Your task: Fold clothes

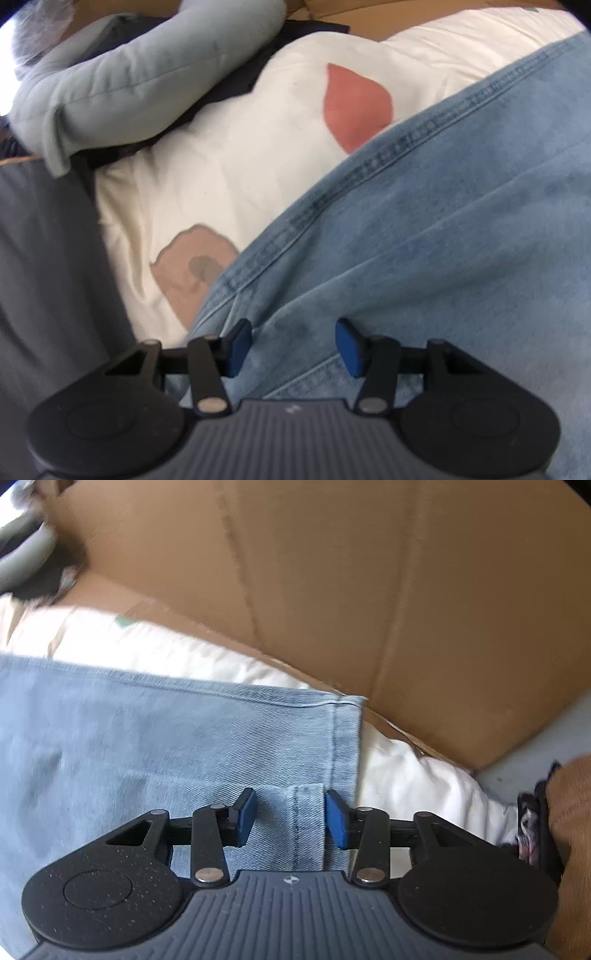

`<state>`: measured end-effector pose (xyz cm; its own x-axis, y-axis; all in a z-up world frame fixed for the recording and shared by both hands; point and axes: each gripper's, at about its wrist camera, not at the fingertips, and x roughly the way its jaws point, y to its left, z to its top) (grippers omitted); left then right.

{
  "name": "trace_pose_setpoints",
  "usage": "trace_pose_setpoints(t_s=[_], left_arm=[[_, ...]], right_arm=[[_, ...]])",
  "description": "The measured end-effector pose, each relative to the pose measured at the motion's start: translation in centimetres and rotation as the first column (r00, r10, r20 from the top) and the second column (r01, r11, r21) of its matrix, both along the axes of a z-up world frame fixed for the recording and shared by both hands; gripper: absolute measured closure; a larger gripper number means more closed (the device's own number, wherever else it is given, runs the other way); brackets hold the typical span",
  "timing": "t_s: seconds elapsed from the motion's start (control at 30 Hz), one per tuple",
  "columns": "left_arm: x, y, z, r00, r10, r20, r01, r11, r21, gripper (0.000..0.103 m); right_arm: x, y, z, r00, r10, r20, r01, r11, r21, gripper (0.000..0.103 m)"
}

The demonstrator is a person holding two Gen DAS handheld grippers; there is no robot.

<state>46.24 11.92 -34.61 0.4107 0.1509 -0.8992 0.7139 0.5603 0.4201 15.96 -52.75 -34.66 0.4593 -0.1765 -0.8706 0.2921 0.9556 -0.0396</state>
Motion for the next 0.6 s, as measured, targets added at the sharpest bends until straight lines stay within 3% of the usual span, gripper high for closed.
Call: trace_pose_setpoints(t_s=[0.03, 0.13, 0.23, 0.33, 0.37, 0.4, 0.6], left_arm=[[-0.1, -0.1, -0.1, 1.0, -0.018, -0.004, 0.018, 1.0, 0.009, 0.05], [0.1, 0.1, -0.1, 0.999, -0.032, -0.017, 0.032, 0.999, 0.0, 0.051], [0.3, 0.4, 0.0, 0.999, -0.038, -0.03, 0.037, 0.999, -0.015, 0.056], [0.4, 0.6, 0.5, 0.998, -0.05, -0.04, 0.048, 0.998, -0.036, 0.074], [0.5, 0.8, 0.7, 0.998, -0.055, -0.038, 0.053, 0.998, -0.035, 0.085], [0.5, 1.0, 0.9, 0.998, -0.054, -0.039, 0.052, 0.998, -0.043, 0.088], [-0.1, 1.9, 2.8, 0.998, -0.069, -0.004, 0.068, 0.993, -0.102, 0.095]], right_arm=[[0.1, 0.2, 0.0, 1.0, 0.011, -0.008, -0.011, 1.0, -0.011, 0.062], [0.2, 0.4, 0.1, 0.999, 0.027, -0.022, -0.028, 0.999, -0.033, 0.085], [-0.2, 0.3, 0.6, 1.0, 0.016, -0.012, -0.016, 0.999, -0.033, 0.087], [-0.6, 0.1, 1.1, 1.0, 0.005, -0.002, -0.005, 0.999, -0.033, 0.089], [-0.7, 0.0, 1.2, 1.0, 0.001, 0.002, -0.001, 0.999, -0.033, 0.091], [-1.0, 0.1, 1.6, 1.0, -0.006, 0.015, 0.006, 0.999, -0.039, 0.091], [-2.3, 0.8, 3.1, 0.997, -0.04, 0.06, 0.044, 0.997, -0.07, 0.093]])
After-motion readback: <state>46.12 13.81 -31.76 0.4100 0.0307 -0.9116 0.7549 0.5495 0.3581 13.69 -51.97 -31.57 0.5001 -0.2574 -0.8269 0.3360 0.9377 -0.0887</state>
